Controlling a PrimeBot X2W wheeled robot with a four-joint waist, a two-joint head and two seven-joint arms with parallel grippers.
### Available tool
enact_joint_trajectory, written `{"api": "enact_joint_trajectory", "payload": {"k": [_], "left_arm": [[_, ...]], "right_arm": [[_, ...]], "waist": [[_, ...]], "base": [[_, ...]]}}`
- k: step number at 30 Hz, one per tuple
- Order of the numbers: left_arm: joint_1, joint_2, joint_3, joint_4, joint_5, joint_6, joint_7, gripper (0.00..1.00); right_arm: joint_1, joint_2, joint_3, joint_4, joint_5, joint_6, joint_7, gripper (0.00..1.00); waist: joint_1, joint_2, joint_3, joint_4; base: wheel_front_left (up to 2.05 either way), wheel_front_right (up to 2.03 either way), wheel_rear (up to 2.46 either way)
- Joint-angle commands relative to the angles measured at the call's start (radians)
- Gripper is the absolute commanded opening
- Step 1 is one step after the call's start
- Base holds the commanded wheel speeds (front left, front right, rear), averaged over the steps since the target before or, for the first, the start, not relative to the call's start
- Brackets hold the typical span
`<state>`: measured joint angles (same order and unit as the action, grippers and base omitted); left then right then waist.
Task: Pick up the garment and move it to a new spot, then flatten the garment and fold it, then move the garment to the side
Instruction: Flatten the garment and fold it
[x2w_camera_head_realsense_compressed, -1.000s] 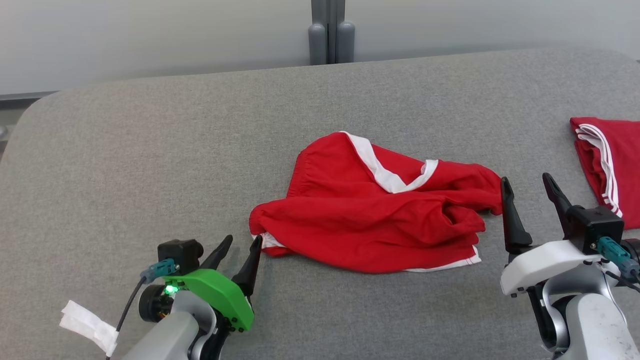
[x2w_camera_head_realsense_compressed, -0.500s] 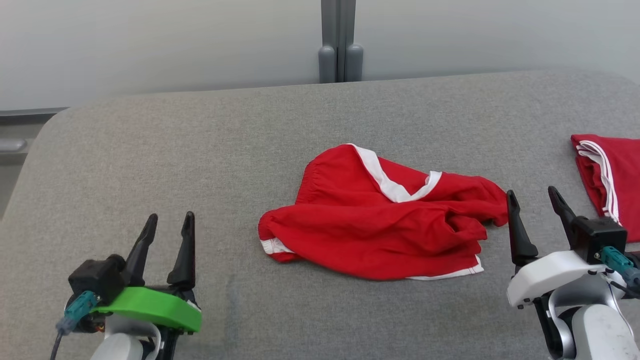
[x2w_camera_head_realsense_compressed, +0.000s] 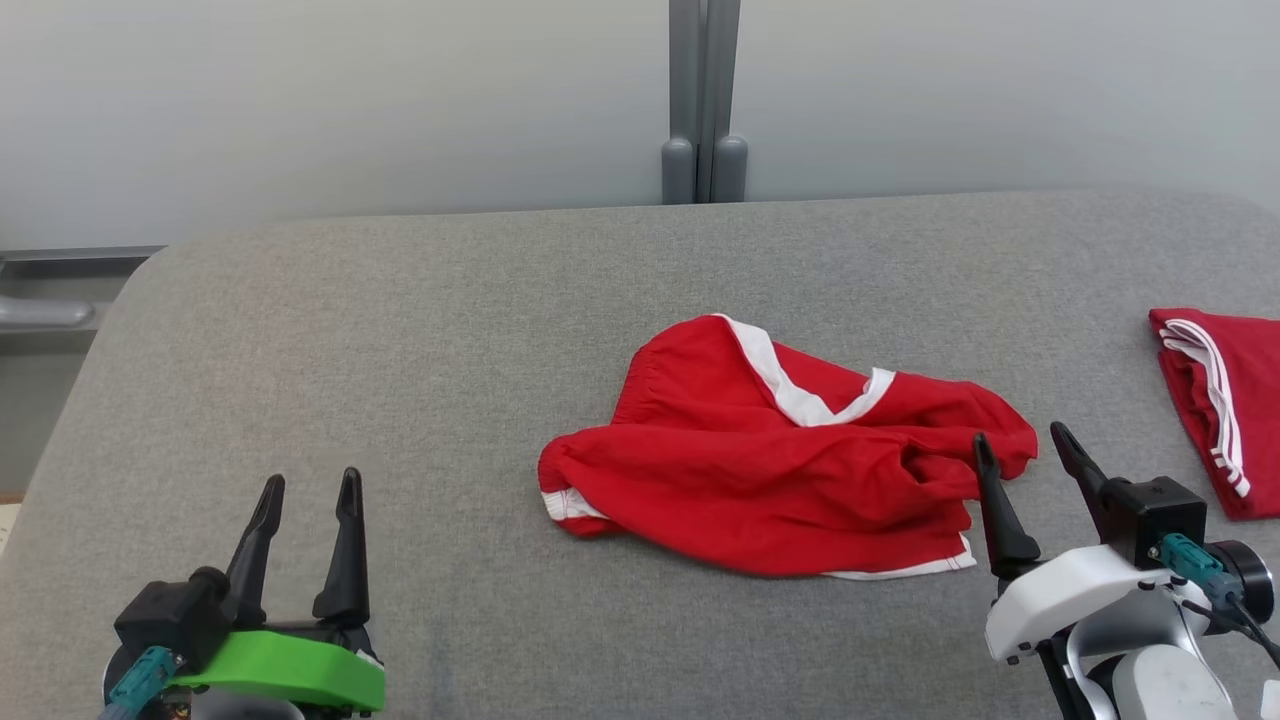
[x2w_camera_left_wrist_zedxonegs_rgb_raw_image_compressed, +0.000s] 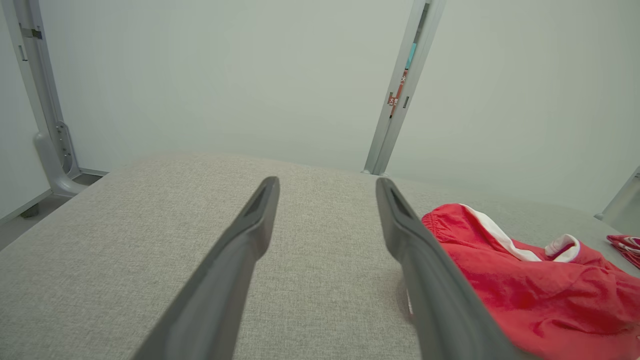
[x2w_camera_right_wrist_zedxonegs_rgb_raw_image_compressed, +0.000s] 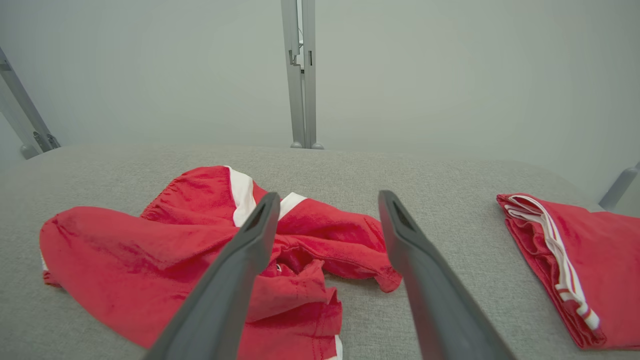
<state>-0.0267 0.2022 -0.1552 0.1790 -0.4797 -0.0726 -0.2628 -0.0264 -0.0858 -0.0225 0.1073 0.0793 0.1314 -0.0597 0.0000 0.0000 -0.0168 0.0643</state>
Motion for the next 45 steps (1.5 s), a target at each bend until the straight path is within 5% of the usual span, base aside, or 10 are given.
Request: {"api": "enact_joint_trajectory", "payload": {"k": [1,20,31,45], "left_arm": [[0.016,-0.002,0.012,0.010,0.008,-0.009,-0.002,1.00],[-0.007,-0.021,-0.002,0.088,0.029,-0.036,-0.002,1.00],[-0.118,-0.074,-0.151,0.287,0.009,-0.055,0.040,1.00],[-0.316,-0.099,-0.309,0.502,-0.066,-0.059,0.023,1.00]], "right_arm": [[0.008,-0.005,0.006,0.000,0.013,-0.002,-0.010,1.00],[0.022,0.001,0.012,-0.015,0.042,-0.002,-0.009,1.00],[0.060,-0.019,0.039,0.035,0.106,-0.002,0.133,1.00],[-0.115,-0.010,0.089,0.263,0.160,-0.002,0.168,1.00]], "waist": [[0.0000,0.0000,-0.003,-0.002],[0.0000,0.0000,0.008,-0.027],[0.0000,0.0000,0.080,-0.066],[0.0000,0.0000,0.177,-0.084]], "base": [[0.00,0.00,0.00],[0.00,0.00,0.00],[0.00,0.00,0.00],[0.00,0.00,0.00]]}}
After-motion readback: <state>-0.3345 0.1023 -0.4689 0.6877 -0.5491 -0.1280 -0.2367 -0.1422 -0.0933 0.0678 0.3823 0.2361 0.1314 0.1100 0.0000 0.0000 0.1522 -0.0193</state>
